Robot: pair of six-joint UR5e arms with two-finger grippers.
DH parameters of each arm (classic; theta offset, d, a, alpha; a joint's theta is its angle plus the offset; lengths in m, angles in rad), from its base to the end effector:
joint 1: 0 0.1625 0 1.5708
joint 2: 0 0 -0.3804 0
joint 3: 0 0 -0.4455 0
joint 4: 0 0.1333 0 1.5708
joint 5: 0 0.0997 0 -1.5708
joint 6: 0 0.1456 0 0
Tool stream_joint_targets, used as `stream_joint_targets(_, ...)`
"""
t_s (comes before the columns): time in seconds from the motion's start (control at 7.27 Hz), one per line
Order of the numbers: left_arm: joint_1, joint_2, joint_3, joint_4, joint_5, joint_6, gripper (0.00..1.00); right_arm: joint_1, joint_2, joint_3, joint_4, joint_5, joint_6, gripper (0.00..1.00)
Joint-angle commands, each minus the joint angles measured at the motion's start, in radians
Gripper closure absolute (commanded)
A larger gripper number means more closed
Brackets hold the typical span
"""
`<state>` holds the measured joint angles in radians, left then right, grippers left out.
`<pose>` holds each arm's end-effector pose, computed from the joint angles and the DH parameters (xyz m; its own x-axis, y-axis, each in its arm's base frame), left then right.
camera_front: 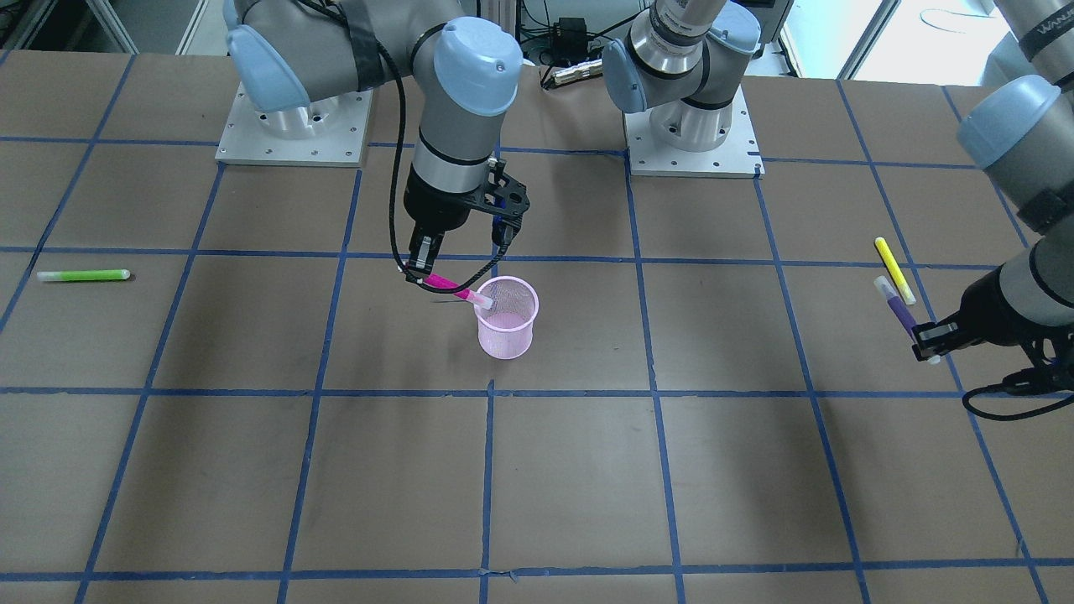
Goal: Insert purple and pink pens into pink cup
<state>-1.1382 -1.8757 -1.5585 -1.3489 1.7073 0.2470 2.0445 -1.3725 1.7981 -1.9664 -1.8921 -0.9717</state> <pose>0.1611 -0.6196 0.2459 -0.9783 -0.1728 -0.1143 -0.1846 0.9775 0.1017 0.3406 -0.4729 0.2104 -0.0971 -0.9834 0.1532 -0.9509 0.1372 0.2776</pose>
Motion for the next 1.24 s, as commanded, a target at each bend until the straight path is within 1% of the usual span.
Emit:
stream_joint_targets(0.0, -0.008, 0.006, 0.0, 0.001, 0.0, 0.0, 1.0, 0.052, 0.082, -0.065, 0.0, -0.018, 0.031, 0.97)
stream_joint_targets(0.28, -0.008, 0.012, -0.009, 0.002, -0.005, -0.002, 1.0, 0.059, 0.107, -0.068, -0.003, -0.016, 0.033, 0.86)
stream_joint_targets(0.41, -0.009, 0.012, -0.014, 0.002, -0.009, -0.002, 1.0, 0.059, 0.113, -0.068, -0.003, -0.016, 0.031, 0.58)
stream_joint_targets(0.55, -0.008, 0.012, -0.014, 0.002, -0.008, 0.0, 1.0, 0.057, 0.113, -0.069, -0.002, -0.012, 0.028, 0.38)
stream_joint_targets(0.69, -0.009, 0.015, -0.014, 0.004, -0.009, 0.0, 1.0, 0.028, 0.098, -0.083, 0.003, -0.004, 0.03, 0.18)
stream_joint_targets(0.83, -0.009, 0.024, -0.014, 0.004, -0.011, 0.0, 1.0, 0.004, 0.08, -0.114, 0.021, 0.001, 0.03, 0.11)
stream_joint_targets(0.96, -0.018, 0.03, -0.012, 0.01, -0.014, -0.003, 1.0, -0.044, 0.052, -0.137, 0.033, 0.049, 0.025, 0.09)
stream_joint_targets(1.1, -0.05, 0.049, 0.0, 0.013, -0.038, -0.005, 1.0, -0.102, 0.005, -0.143, 0.034, 0.109, 0.027, 0.05)
